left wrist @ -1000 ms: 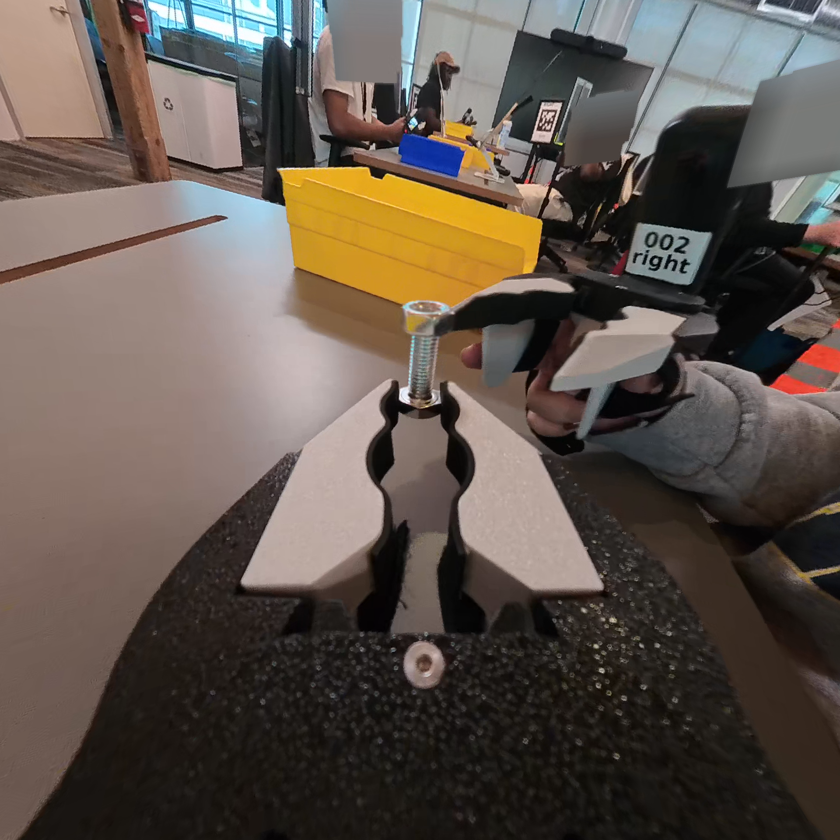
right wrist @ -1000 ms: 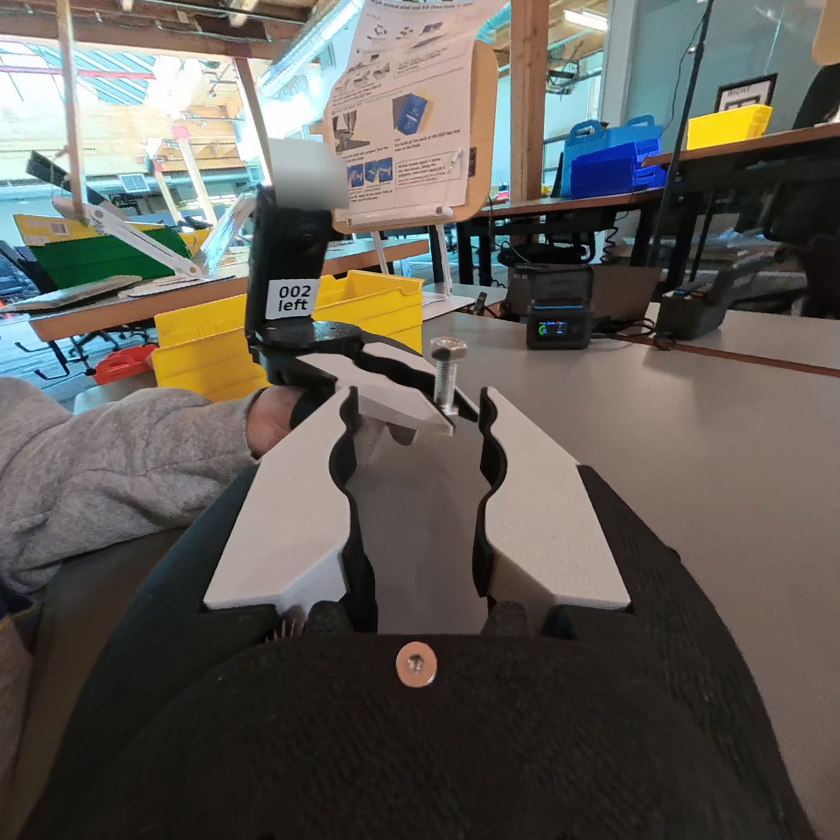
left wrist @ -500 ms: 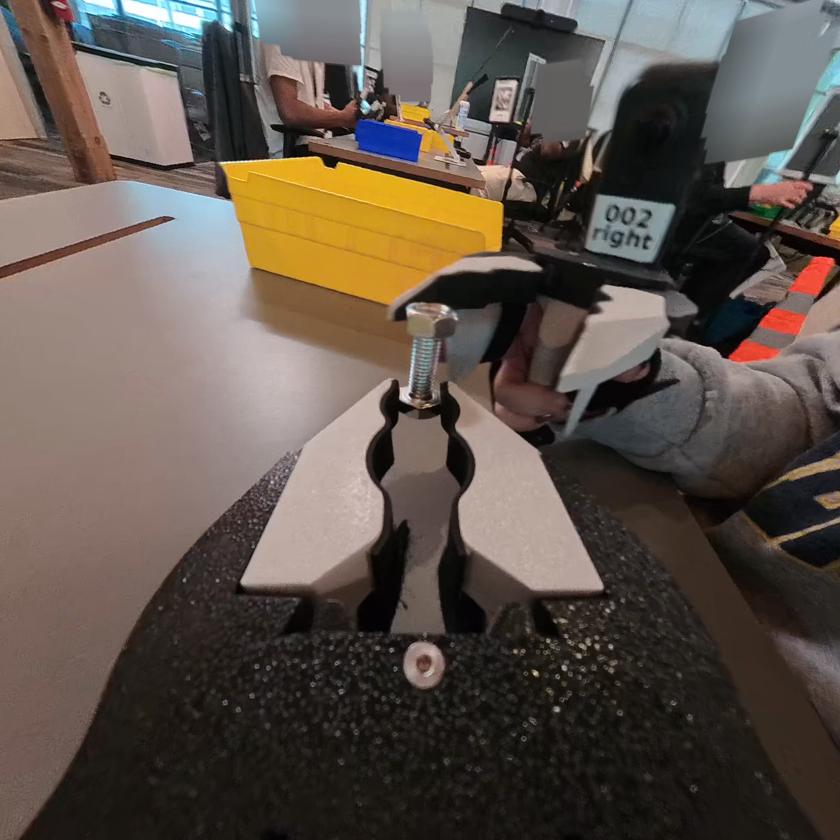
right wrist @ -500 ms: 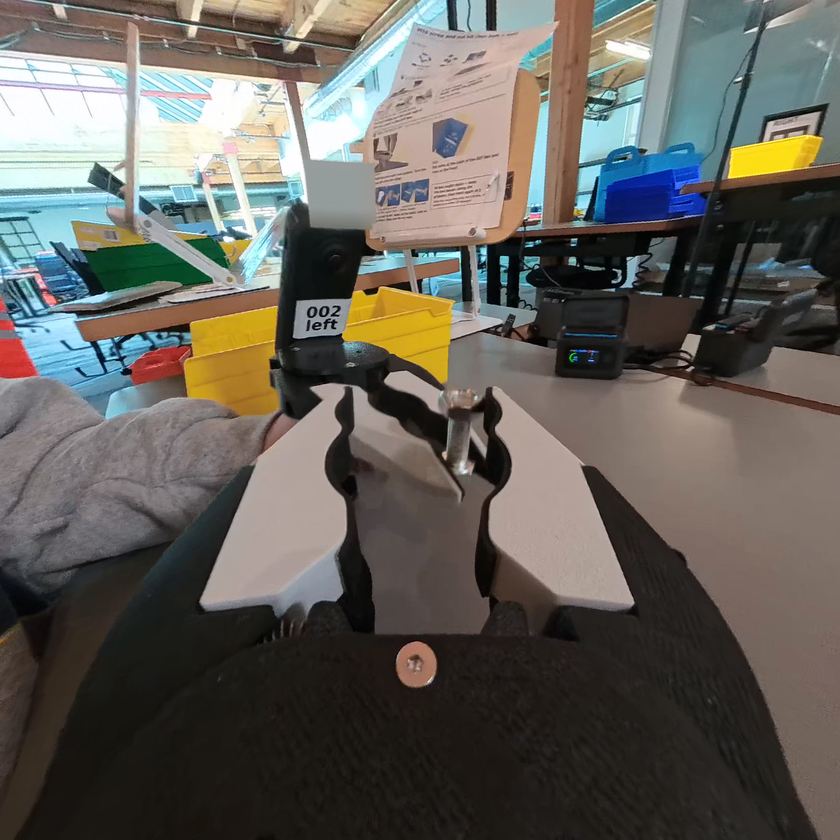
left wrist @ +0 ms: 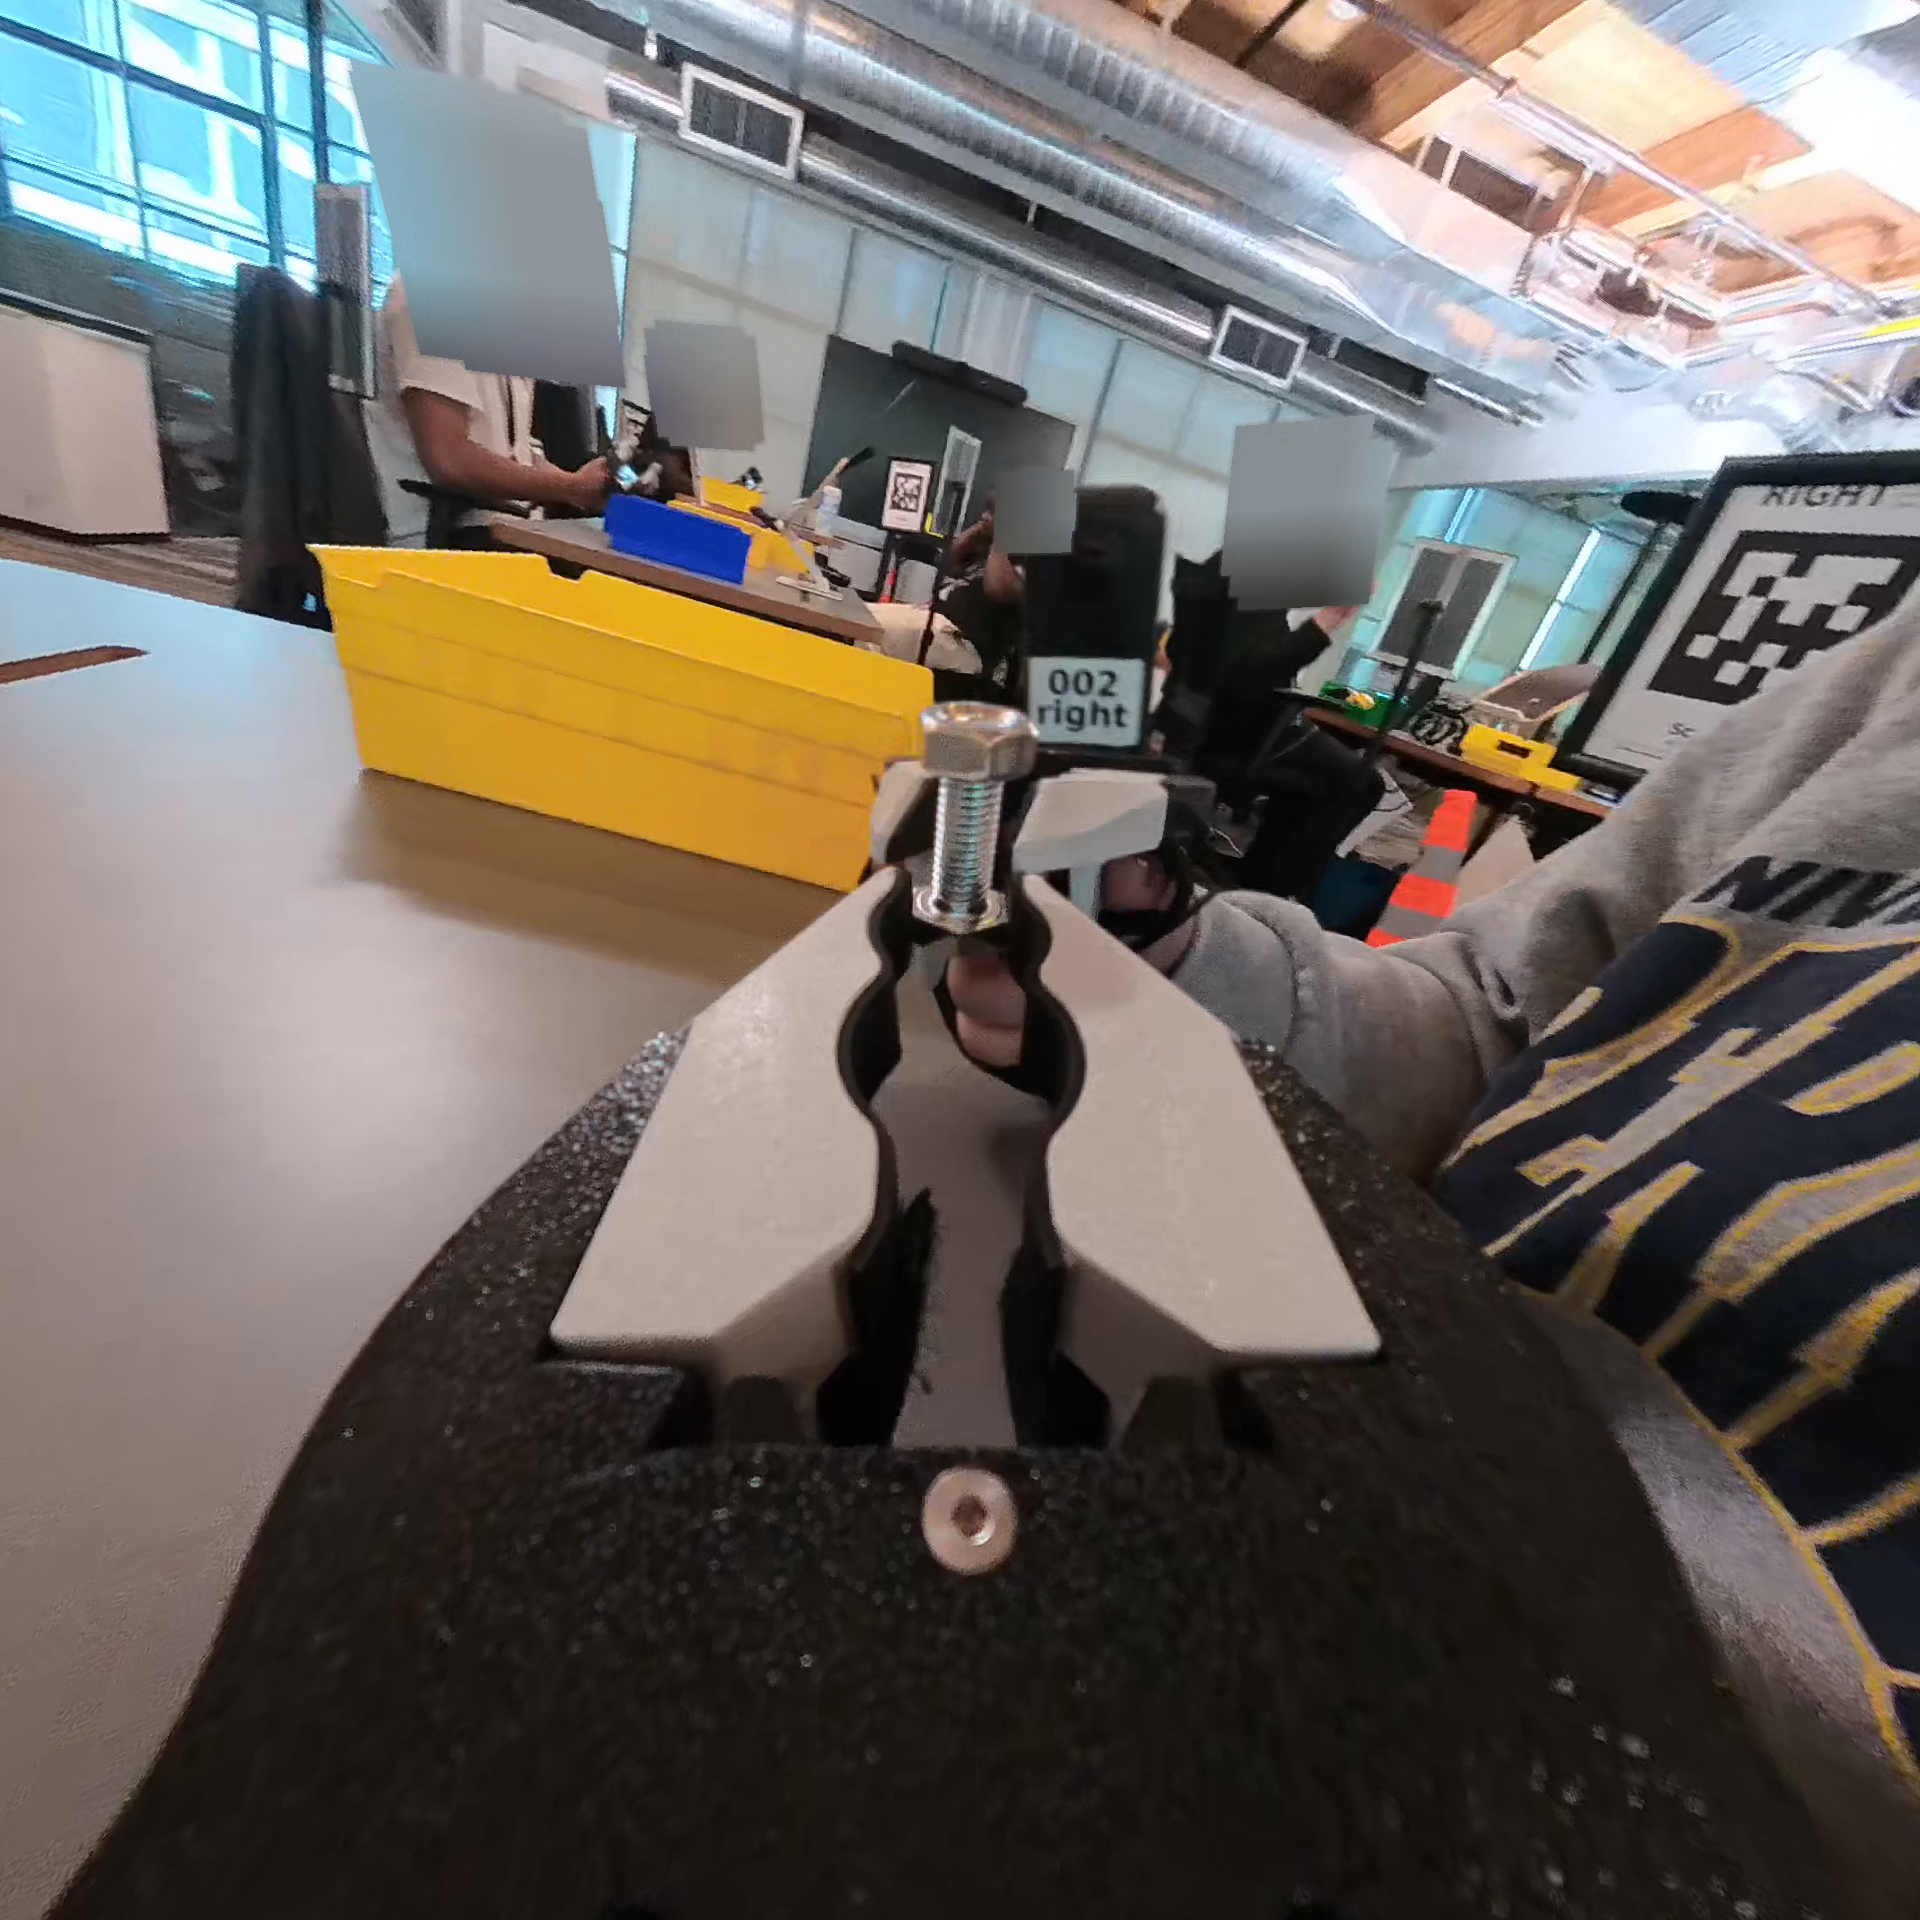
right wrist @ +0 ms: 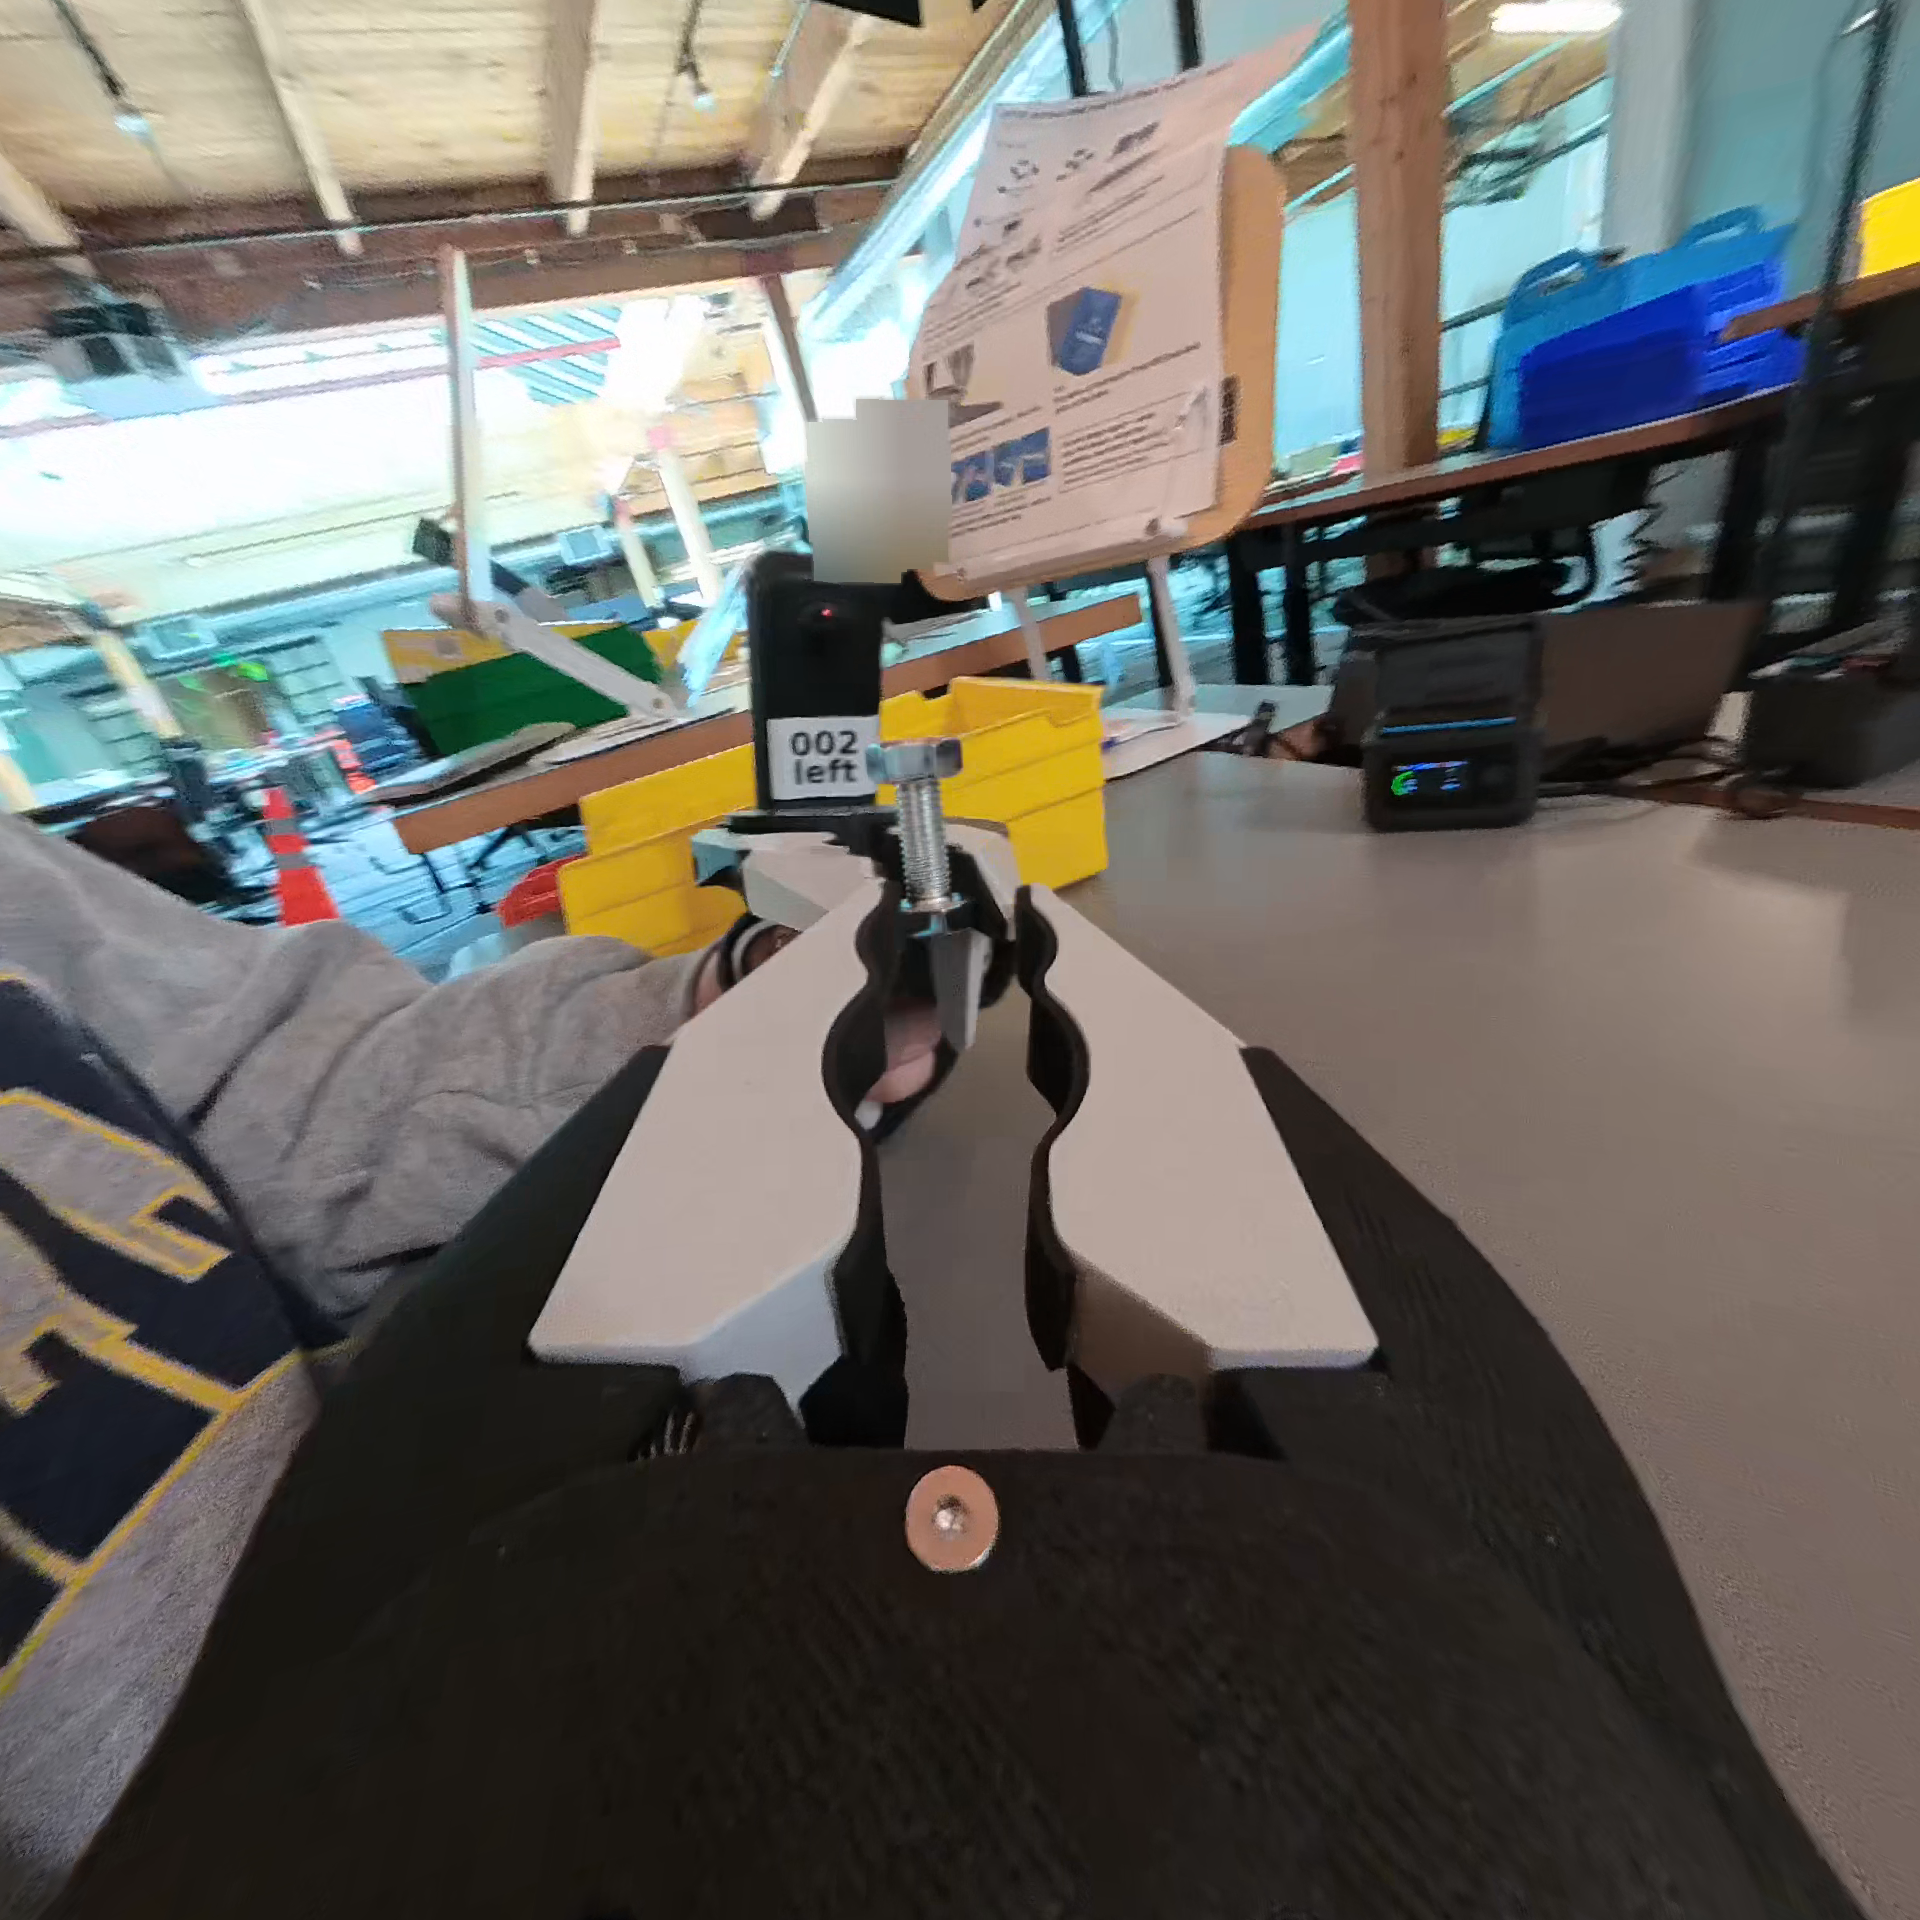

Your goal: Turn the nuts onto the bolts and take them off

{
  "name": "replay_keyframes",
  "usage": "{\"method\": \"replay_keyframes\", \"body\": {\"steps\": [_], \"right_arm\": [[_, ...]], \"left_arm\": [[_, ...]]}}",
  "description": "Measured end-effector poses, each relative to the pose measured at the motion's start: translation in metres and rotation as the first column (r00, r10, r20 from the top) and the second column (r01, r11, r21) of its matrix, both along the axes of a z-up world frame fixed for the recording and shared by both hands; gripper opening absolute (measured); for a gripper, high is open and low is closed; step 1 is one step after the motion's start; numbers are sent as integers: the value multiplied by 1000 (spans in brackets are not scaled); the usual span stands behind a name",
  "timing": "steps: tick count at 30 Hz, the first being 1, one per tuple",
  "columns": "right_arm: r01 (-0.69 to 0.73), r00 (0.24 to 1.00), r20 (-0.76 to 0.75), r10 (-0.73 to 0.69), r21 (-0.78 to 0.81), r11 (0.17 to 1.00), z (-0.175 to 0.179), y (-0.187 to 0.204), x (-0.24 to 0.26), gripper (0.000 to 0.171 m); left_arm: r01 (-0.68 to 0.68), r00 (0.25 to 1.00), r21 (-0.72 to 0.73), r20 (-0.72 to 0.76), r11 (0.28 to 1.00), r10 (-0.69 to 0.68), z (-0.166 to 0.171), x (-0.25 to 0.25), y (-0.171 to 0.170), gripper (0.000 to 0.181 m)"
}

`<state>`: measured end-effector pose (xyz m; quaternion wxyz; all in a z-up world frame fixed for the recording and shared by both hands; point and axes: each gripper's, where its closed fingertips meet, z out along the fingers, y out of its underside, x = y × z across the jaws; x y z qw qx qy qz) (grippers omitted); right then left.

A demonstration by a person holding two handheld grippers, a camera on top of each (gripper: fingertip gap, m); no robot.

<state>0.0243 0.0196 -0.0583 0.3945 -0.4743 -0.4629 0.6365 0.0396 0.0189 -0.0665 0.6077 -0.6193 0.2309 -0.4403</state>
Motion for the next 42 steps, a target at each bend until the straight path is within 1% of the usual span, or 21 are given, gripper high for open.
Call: {"method": "replay_keyframes", "body": {"steps": [4,6,8,9,13,16,19,22,25,28,31,35,38,42], "right_arm": [[-106,994,27,106,-8,994,-1,-8,2,16],[-168,984,55,169,-30,985,-4,-13,2,15],[-187,980,69,189,-30,982,-7,-13,2,13],[-190,979,75,191,-20,981,-8,-14,2,9],[-144,986,97,138,60,988,-14,-8,0,7],[-56,991,125,40,125,991,-23,3,-3,8],[28,975,210,-76,221,975,-42,20,-3,8],[12,940,331,-87,224,974,-63,27,-2,8],[-35,899,432,-76,242,970,-79,28,0,8],[-84,865,497,-70,282,956,-92,24,-5,8],[-128,844,534,-54,298,946,-98,21,-2,8],[-140,834,549,-51,300,944,-102,25,1,8],[-155,804,591,-68,319,935,-112,29,2,8],[-159,802,593,-66,319,934,-113,30,5,8]], "left_arm": [[40,997,-16,-71,999,-41,-10,9,-3,16],[54,995,-25,-79,998,-56,-12,12,-4,16],[62,995,-35,-78,997,-65,-14,12,-4,16],[67,994,-43,-82,997,-70,-15,13,-4,16],[23,994,-100,-100,995,-33,-23,9,4,16],[-30,990,-146,-142,989,9,-31,0,10,28],[-134,971,-152,-217,979,99,-39,-19,18,29],[-201,948,-159,-280,967,151,-46,-33,21,28],[-203,942,-161,-302,966,148,-48,-34,21,28],[-198,931,-166,-341,966,132,-53,-31,19,29],[-203,913,-162,-387,966,127,-58,-31,19,29],[-174,922,-162,-373,971,103,-58,-26,17,29],[-171,918,-165,-386,971,96,-60,-24,17,28],[-170,916,-168,-389,971,94,-62,-23,17,27]]}}
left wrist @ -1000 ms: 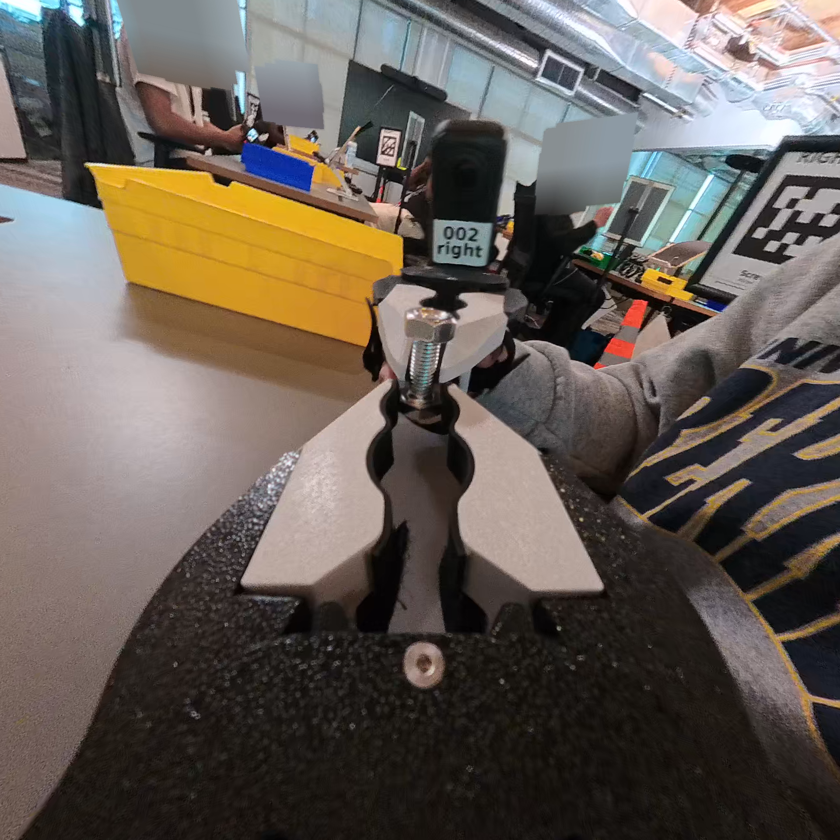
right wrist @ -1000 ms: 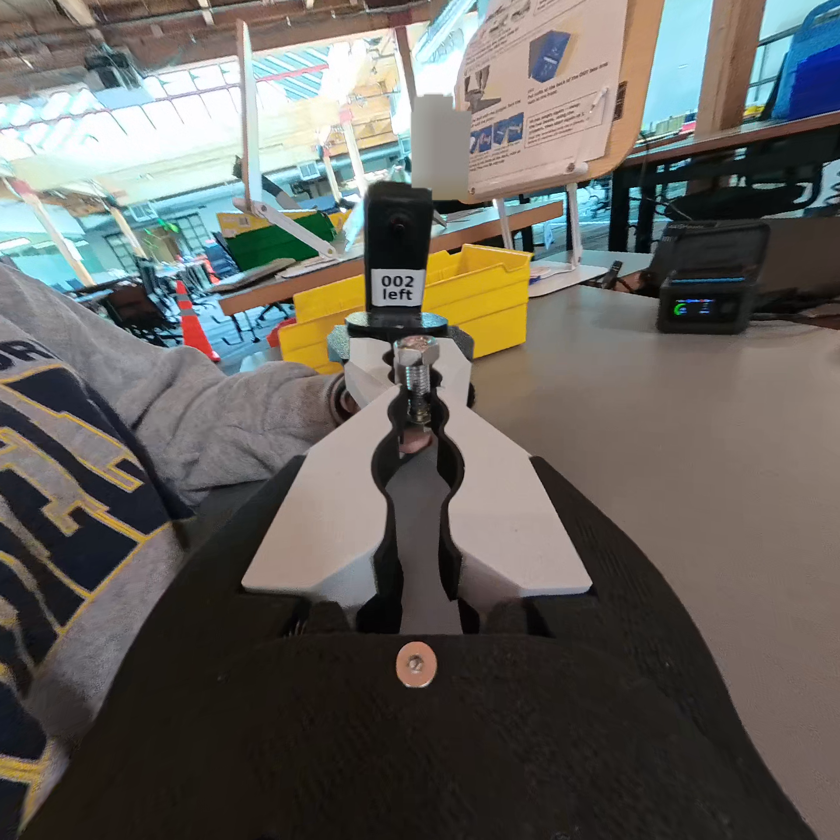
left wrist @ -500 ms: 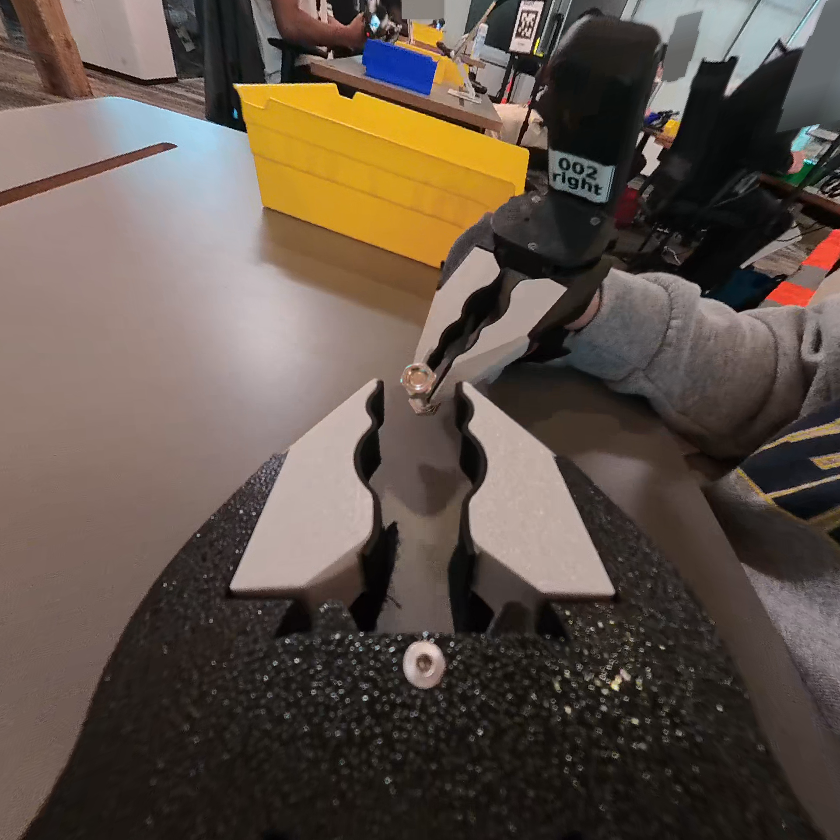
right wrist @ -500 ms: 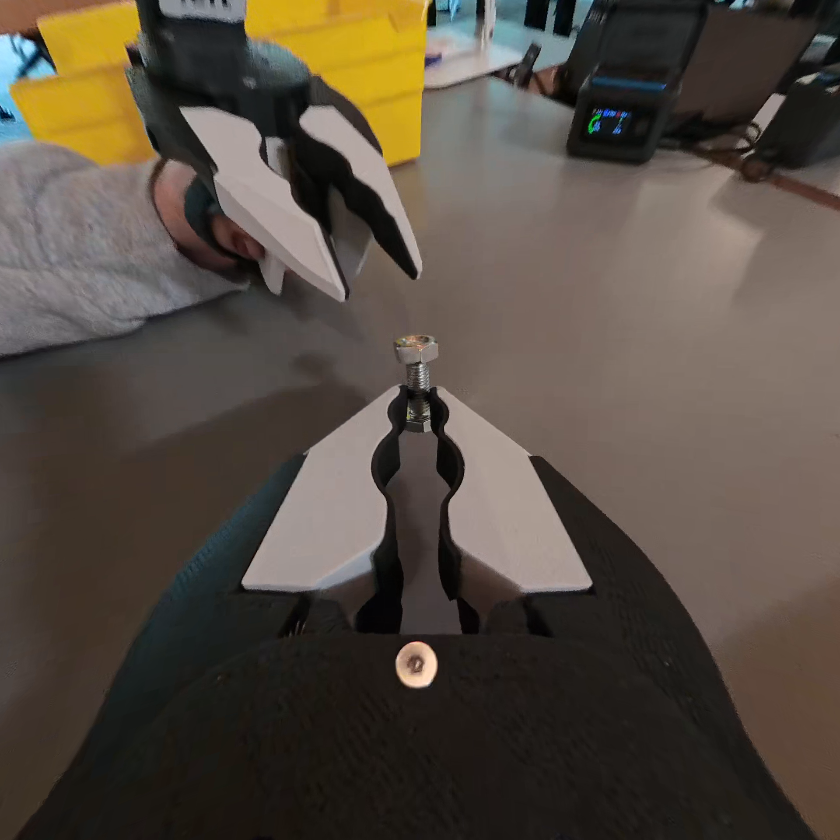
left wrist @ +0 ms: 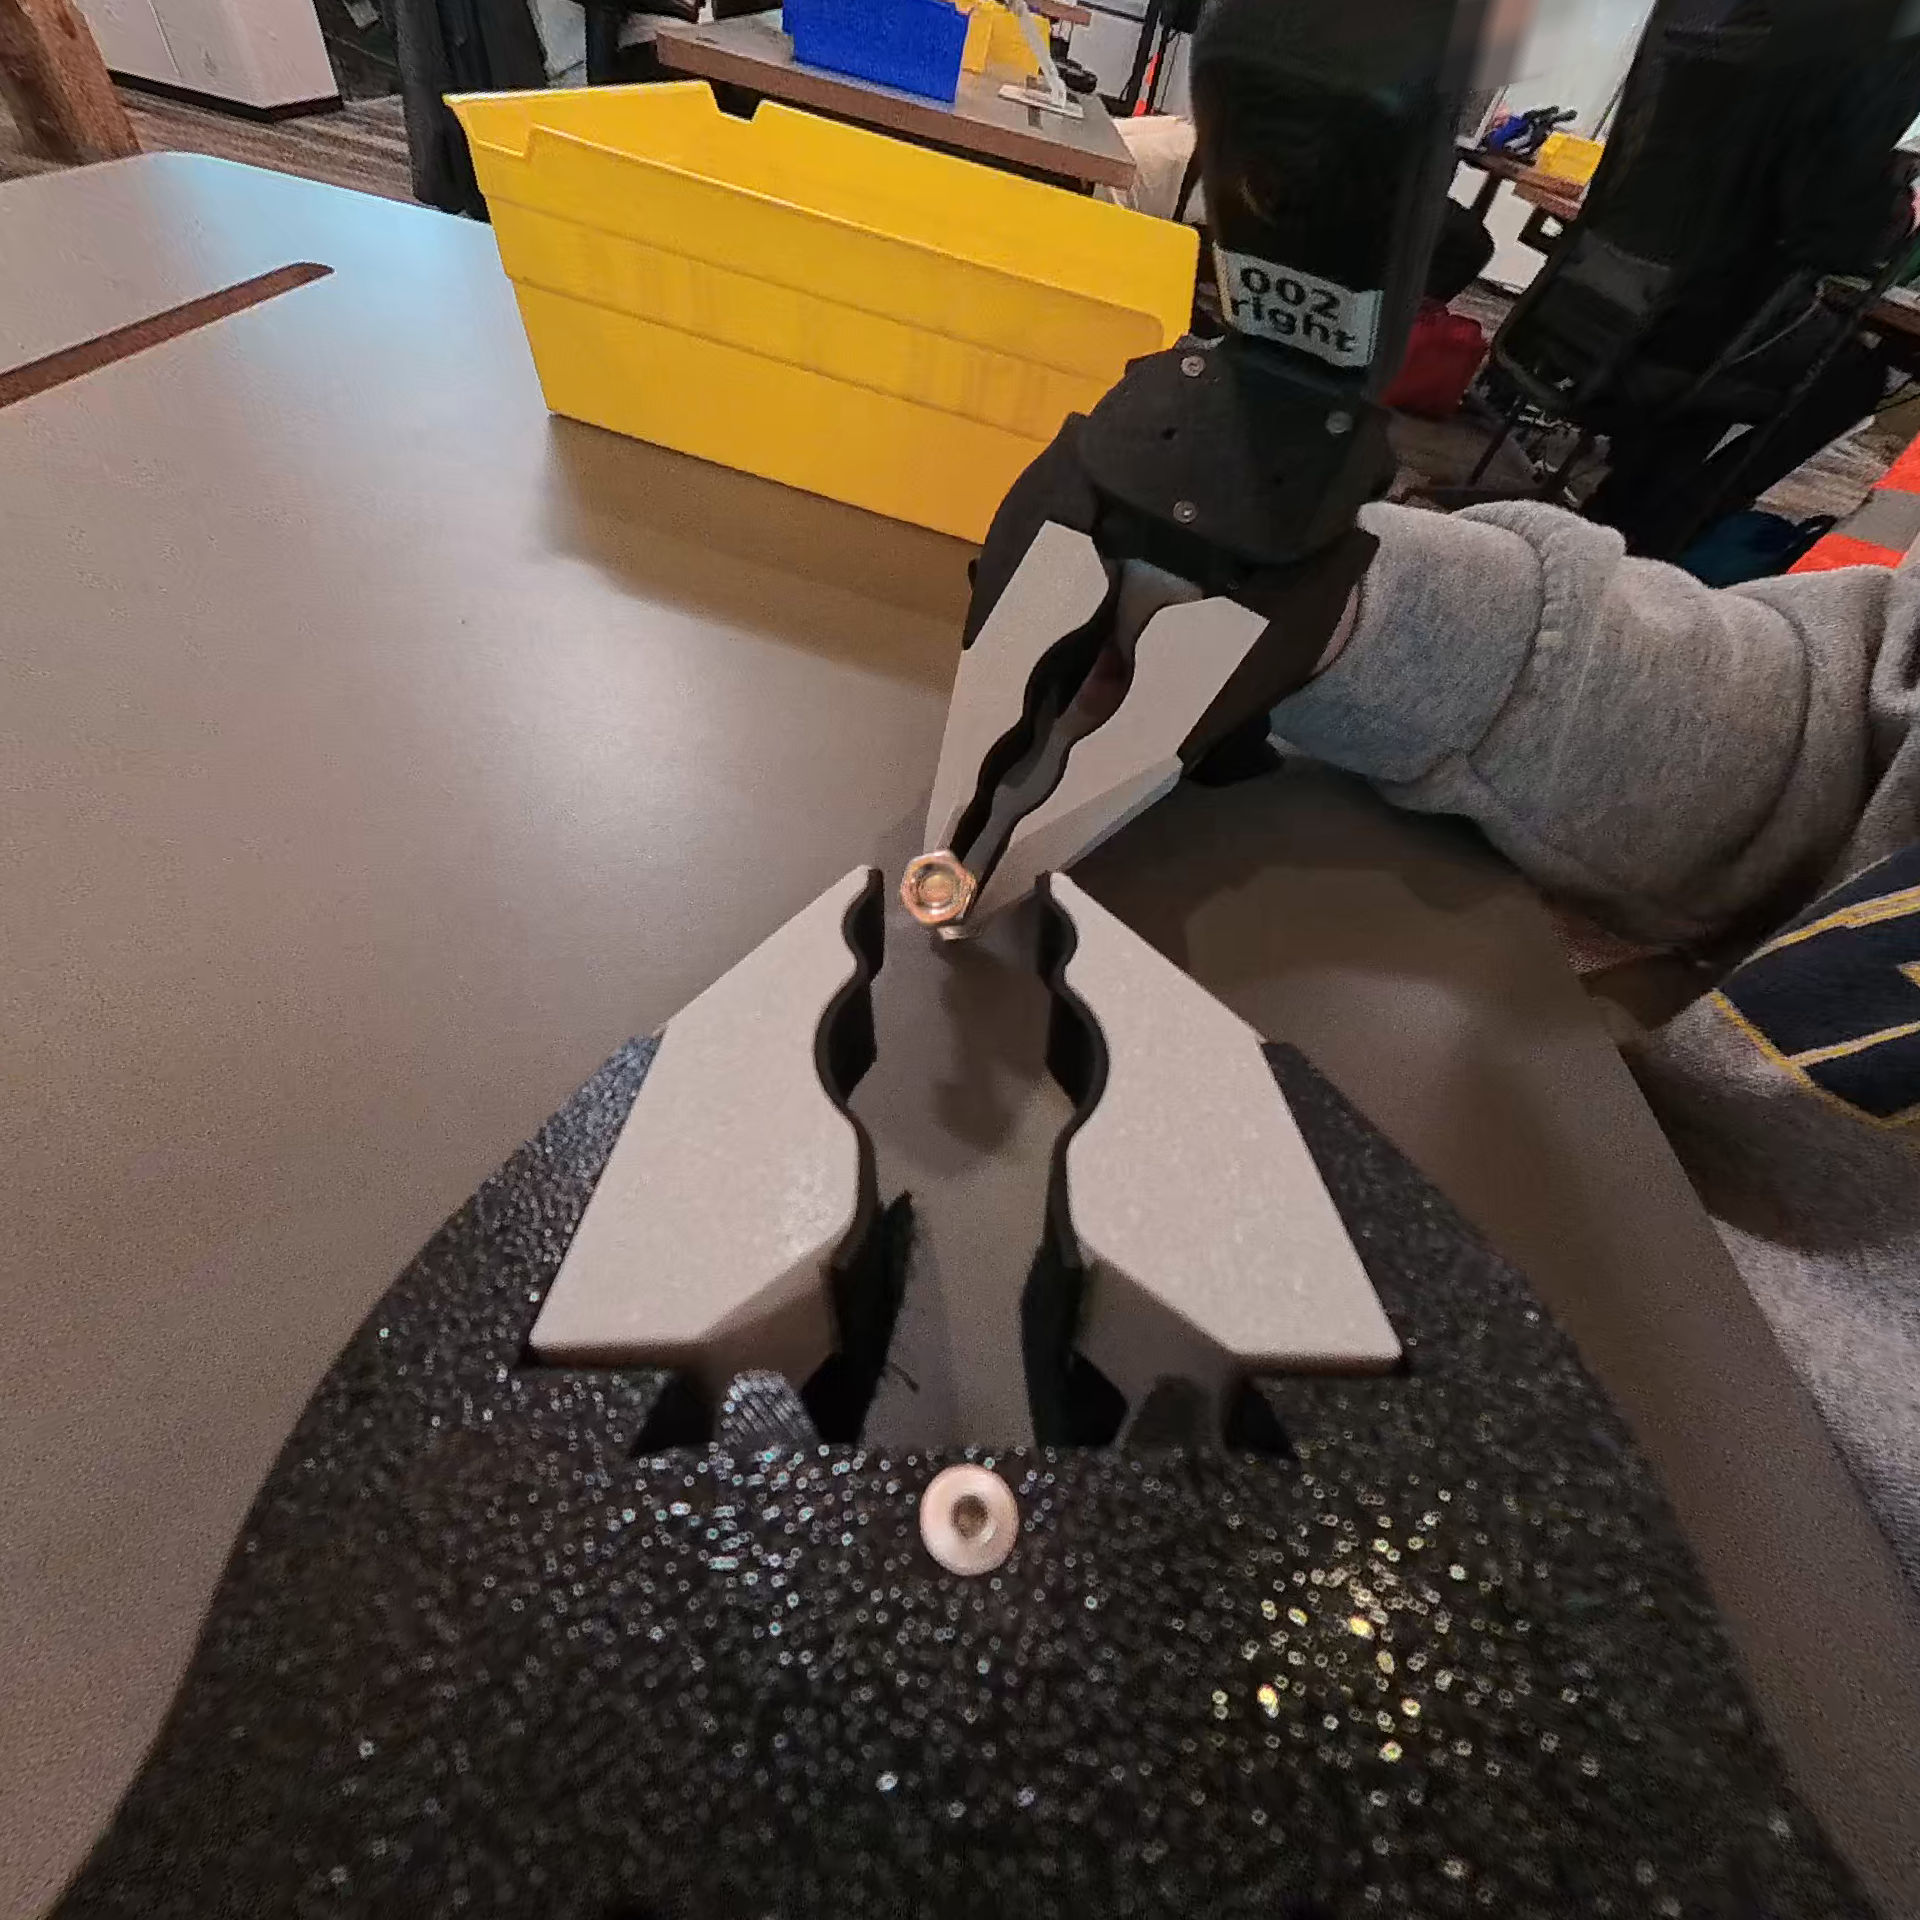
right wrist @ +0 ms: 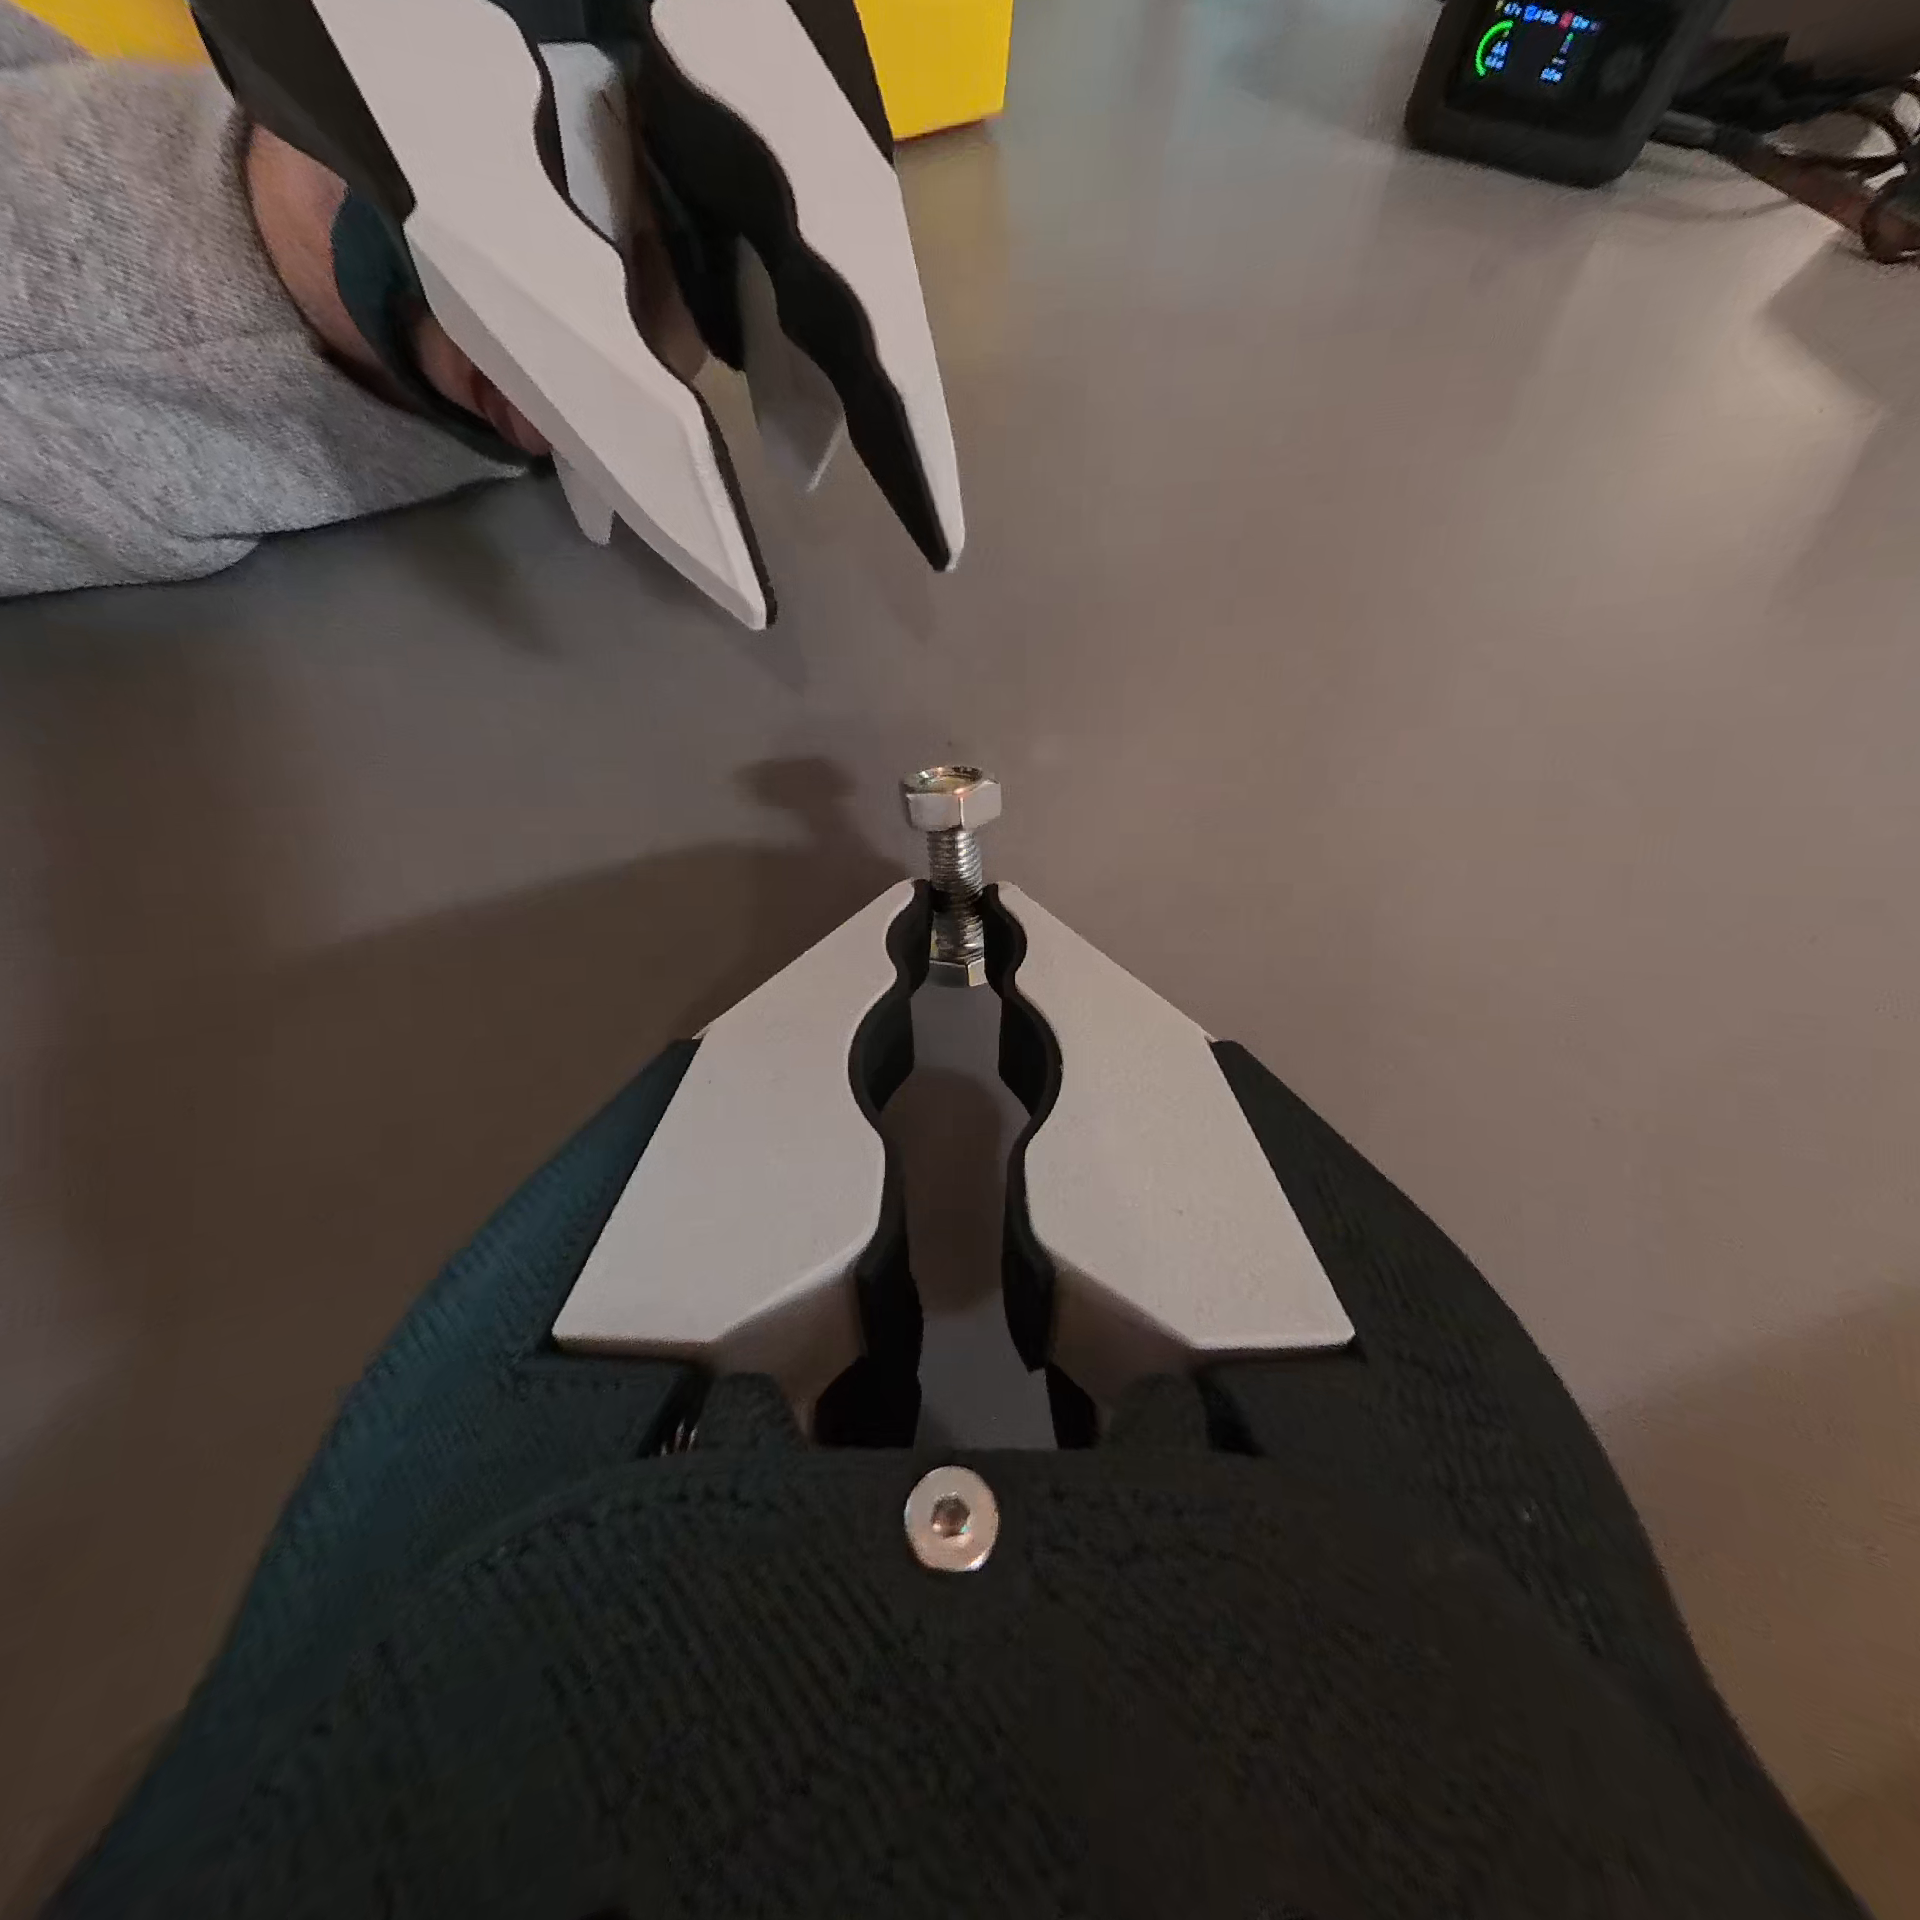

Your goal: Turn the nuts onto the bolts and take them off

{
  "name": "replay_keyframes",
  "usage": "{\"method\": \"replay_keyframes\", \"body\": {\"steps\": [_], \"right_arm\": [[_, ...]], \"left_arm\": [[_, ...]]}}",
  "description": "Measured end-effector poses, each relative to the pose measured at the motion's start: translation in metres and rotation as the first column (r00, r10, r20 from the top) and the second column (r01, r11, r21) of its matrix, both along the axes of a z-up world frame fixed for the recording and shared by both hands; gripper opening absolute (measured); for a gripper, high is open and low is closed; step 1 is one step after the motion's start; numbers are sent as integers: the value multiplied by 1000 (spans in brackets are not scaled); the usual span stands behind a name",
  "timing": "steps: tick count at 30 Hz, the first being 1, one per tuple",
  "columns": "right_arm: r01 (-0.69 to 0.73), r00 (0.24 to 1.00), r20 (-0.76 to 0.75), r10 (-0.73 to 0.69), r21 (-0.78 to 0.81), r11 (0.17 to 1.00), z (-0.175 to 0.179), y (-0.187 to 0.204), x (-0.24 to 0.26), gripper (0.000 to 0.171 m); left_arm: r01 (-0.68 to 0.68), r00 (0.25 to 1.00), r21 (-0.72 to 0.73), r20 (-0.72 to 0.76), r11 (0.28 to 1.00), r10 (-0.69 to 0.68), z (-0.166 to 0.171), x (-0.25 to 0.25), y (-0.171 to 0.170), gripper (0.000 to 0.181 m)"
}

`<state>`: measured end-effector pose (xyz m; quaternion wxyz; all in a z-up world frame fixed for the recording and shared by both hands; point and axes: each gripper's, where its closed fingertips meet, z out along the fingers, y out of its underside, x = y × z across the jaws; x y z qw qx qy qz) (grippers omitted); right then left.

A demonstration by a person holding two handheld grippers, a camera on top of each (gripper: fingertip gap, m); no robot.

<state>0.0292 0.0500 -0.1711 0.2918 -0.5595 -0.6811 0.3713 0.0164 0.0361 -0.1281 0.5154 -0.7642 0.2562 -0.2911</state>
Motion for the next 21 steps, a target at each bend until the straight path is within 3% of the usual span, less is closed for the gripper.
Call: {"method": "replay_keyframes", "body": {"steps": [5,7,13,21], "right_arm": [[18,1000,-11,-18,44,999,1,10,1,8],[39,996,-80,-28,143,989,9,11,-3,8],[120,939,-344,7,348,930,51,3,-9,8],[81,893,-446,54,278,957,68,-18,-16,8]], "left_arm": [[-2,1000,11,10,1000,2,2,0,0,25],[-20,1000,6,5,1000,20,2,-2,2,26],[-75,991,82,120,994,65,22,2,9,52],[-111,984,172,160,979,84,41,-7,6,50]]}}
